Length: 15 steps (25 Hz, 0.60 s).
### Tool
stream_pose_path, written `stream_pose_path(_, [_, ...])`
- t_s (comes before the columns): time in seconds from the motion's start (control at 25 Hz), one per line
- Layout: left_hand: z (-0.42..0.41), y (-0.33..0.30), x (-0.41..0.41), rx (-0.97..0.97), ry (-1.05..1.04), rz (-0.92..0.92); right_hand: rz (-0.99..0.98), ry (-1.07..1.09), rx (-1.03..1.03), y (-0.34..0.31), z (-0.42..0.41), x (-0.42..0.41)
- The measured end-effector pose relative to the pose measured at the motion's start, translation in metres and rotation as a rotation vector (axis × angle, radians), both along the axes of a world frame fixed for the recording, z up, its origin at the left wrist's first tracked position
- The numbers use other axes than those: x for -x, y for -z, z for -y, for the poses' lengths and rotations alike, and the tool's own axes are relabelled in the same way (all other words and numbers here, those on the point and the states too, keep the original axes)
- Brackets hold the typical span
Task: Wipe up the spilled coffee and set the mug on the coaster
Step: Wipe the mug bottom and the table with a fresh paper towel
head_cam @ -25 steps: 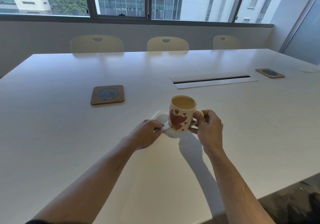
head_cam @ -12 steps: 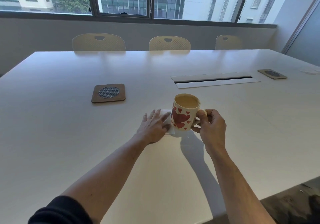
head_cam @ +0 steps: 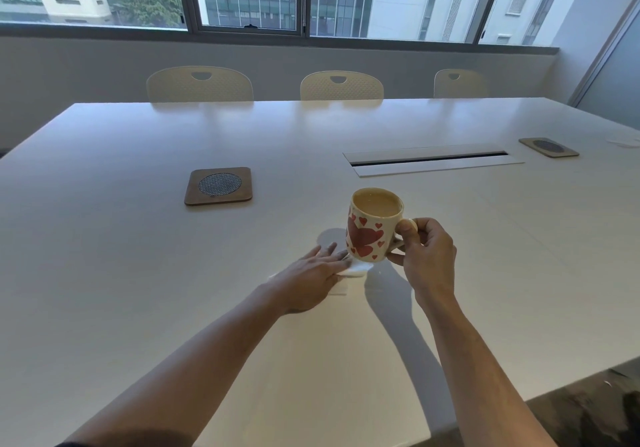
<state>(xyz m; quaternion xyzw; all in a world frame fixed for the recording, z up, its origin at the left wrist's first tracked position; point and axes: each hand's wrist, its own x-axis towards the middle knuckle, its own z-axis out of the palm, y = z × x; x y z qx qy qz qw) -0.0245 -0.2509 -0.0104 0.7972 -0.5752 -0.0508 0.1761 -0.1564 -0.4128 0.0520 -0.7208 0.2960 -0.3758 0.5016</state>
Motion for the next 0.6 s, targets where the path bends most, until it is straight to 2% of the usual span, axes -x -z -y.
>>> stream_pose_path(0.28, [-0.03,0.004,-0.008,-0.052,-0.153,0.013,0.011,-0.044,-0.018,0.0,-0.008,-0.01])
stream_pose_path(0.6, [-0.039,0.002,-0.048,-0.106,-0.605,-0.003,-0.013,-0.045,-0.005,0.003,-0.014,-0.012])
